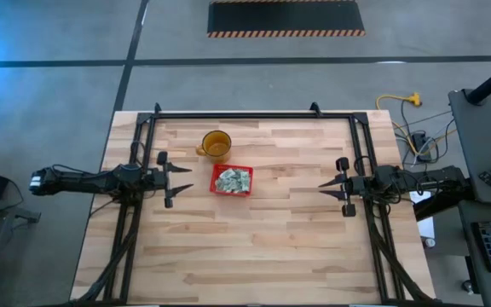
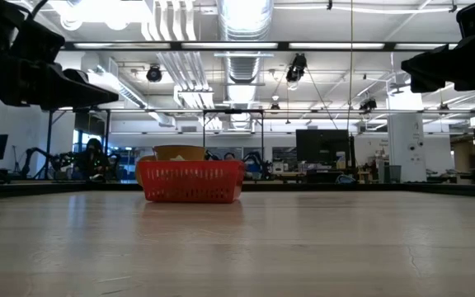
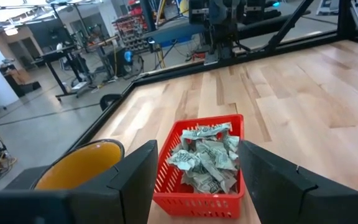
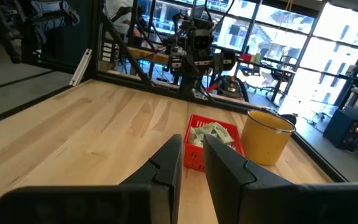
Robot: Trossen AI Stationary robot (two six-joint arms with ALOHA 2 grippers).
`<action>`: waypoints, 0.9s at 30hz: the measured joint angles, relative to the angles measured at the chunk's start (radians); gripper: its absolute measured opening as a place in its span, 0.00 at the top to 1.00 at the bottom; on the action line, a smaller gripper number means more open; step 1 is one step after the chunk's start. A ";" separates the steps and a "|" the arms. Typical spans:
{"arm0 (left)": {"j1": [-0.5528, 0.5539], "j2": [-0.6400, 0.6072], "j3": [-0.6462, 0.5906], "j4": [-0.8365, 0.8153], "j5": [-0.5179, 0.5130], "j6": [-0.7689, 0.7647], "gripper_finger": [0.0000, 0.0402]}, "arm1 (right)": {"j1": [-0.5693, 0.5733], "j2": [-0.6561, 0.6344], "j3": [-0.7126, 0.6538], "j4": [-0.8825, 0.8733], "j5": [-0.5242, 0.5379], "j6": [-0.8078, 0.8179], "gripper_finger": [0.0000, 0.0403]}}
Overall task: Pick and place Stevia / Truvia into bins
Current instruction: Return to Home Position
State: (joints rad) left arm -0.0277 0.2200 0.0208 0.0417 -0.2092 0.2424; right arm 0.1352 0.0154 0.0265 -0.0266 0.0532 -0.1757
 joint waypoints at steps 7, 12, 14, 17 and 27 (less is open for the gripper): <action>0.000 0.015 0.000 0.001 0.003 0.000 0.48 | 0.000 0.000 0.000 0.000 0.000 0.000 0.86; 0.000 0.023 0.000 0.002 0.003 0.000 0.48 | 0.000 0.000 0.000 0.000 0.000 0.000 0.86; 0.000 0.022 0.000 0.001 0.003 0.000 0.48 | 0.000 0.000 0.000 0.000 0.000 0.000 0.86; 0.000 0.022 0.000 0.001 0.003 0.000 0.48 | 0.000 0.000 0.000 0.000 0.000 0.000 0.86; 0.000 0.023 0.001 0.002 0.003 0.000 0.48 | 0.000 0.000 0.000 0.000 0.000 0.000 0.86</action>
State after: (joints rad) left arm -0.0275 0.2434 0.0216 0.0437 -0.2058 0.2426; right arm 0.1352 0.0154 0.0265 -0.0261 0.0535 -0.1757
